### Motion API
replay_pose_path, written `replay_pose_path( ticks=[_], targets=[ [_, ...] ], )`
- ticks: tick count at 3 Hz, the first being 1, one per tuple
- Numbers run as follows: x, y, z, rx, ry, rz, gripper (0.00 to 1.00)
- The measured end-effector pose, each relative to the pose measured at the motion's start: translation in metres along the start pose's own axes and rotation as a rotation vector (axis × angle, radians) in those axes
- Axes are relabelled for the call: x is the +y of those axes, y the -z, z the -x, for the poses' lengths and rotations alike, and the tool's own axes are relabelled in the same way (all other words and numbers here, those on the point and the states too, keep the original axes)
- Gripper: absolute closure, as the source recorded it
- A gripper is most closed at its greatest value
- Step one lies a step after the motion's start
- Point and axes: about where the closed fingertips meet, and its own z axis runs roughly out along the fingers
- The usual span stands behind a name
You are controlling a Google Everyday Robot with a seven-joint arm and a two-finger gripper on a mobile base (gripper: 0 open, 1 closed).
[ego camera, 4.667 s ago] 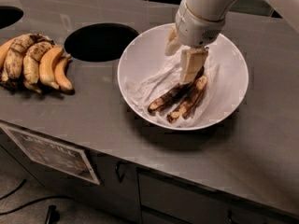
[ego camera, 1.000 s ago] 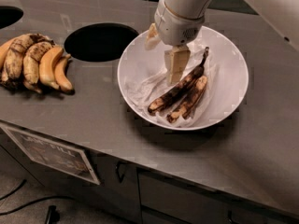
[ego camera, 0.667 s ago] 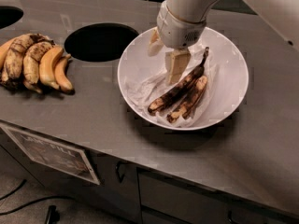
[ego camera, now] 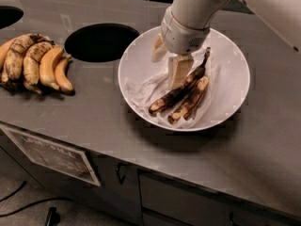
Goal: Pick banana from white bowl
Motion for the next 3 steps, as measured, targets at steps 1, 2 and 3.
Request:
replay_pose_path(
  ticks=[1,2,3],
  targets=[
    [0.0033,-0.0023,-0.0019,-0.003,-0.007,0.005,0.39],
    [0.0055,-0.0033,-0.0043,-0.005,-0.013,0.011,0.4],
    [0.0068,-0.0059,-0.0071,-0.009,-0.016,0.021,0.4]
  ],
)
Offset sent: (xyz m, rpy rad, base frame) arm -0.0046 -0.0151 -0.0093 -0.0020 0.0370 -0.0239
